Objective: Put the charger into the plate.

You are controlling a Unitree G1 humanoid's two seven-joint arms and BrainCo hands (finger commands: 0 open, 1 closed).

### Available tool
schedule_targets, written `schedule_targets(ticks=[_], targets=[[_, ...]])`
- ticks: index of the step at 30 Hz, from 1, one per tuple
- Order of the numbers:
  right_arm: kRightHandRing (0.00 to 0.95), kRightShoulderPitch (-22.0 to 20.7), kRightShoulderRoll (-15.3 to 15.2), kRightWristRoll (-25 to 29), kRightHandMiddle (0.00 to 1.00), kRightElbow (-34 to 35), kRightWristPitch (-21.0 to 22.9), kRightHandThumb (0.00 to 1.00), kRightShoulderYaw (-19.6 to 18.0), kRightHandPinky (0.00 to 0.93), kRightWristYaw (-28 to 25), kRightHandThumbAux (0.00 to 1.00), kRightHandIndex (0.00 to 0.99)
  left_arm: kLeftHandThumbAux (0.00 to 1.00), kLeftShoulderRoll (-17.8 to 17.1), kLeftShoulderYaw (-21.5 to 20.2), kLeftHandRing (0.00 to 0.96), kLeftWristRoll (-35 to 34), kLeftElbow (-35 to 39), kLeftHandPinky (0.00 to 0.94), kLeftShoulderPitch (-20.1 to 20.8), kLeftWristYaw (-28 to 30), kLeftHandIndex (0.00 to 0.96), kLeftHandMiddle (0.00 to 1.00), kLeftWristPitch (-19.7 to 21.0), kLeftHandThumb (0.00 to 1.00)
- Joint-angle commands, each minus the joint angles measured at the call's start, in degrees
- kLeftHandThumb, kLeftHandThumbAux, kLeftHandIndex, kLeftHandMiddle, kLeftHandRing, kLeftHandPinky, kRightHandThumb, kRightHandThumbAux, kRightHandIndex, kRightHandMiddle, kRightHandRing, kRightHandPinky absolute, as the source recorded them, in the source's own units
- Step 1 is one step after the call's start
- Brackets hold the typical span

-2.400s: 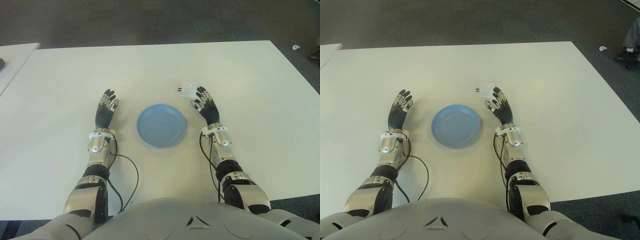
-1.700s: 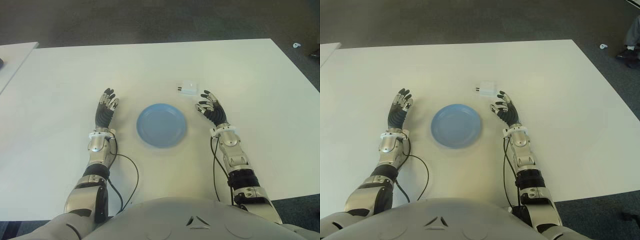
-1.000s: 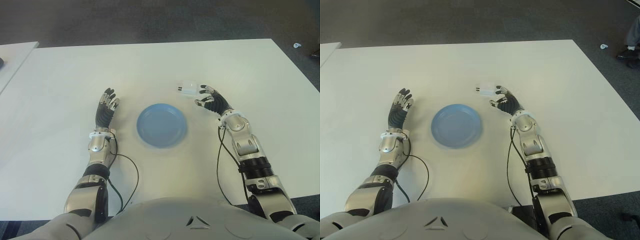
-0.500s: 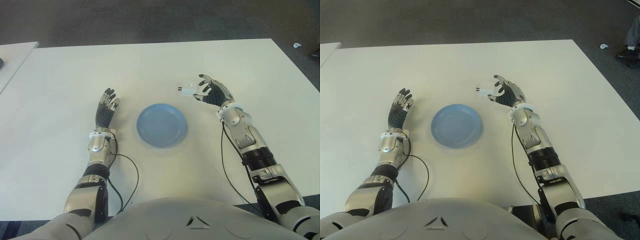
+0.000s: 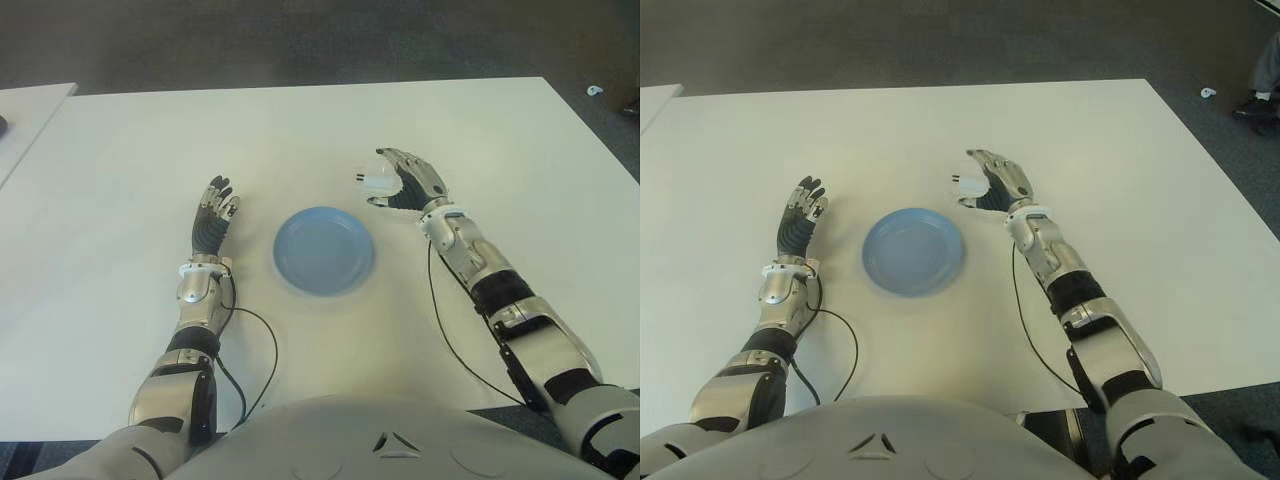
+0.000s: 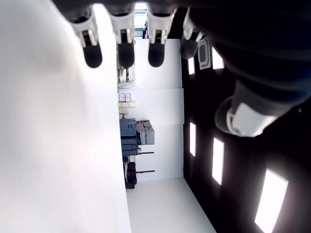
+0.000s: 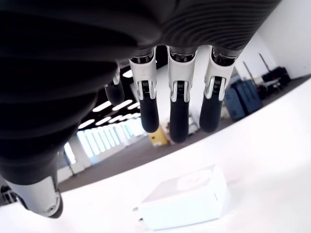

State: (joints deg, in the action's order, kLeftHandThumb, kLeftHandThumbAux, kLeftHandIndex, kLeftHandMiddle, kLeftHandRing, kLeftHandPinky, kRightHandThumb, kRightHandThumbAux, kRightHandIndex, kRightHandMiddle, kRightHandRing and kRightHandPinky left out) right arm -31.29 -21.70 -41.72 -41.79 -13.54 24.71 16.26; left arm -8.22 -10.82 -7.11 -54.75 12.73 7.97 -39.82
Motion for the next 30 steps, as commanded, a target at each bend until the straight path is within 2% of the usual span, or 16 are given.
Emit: schedule_targets(ticks=[1,8,16,30], targets=[[0.02,-4.71,1.76,-2.95,0.019,-10.58,-4.19,0.106,3.78,0.015,3.24,0.631,0.006,0.554,2.85,0.74,0.105,0.48,-5.94,0.133,-5.49,0.48,0.02,0.099,5.73,0.0],[0.001,-8.34,2.59,-5.32,0.001,-18.26,-6.76,0.04,7.39,0.001,7.36,0.591,0.0,0.56,2.89,0.69,0.111,0.47,-6.06,0.141,-5.47,0.38,0.022,0.105,5.55,0.0],[0.0,-10.83,4.24,-6.51,0.0,-23.76,-7.45,0.003,10.11,0.0,8.8,0.537,0.0,0.566,3.01,0.72,0.116,0.36,-5.93,0.148,-5.71,0.59,0.026,0.111,5.44,0.0],[0.0,-13.81,6.75,-6.58,0.0,-31.08,-7.14,0.0,12.98,0.0,4.91,0.471,0.0,0.557,3.38,0.86,0.123,0.29,-5.3,0.154,-6.27,0.68,0.036,0.118,5.24,0.0]])
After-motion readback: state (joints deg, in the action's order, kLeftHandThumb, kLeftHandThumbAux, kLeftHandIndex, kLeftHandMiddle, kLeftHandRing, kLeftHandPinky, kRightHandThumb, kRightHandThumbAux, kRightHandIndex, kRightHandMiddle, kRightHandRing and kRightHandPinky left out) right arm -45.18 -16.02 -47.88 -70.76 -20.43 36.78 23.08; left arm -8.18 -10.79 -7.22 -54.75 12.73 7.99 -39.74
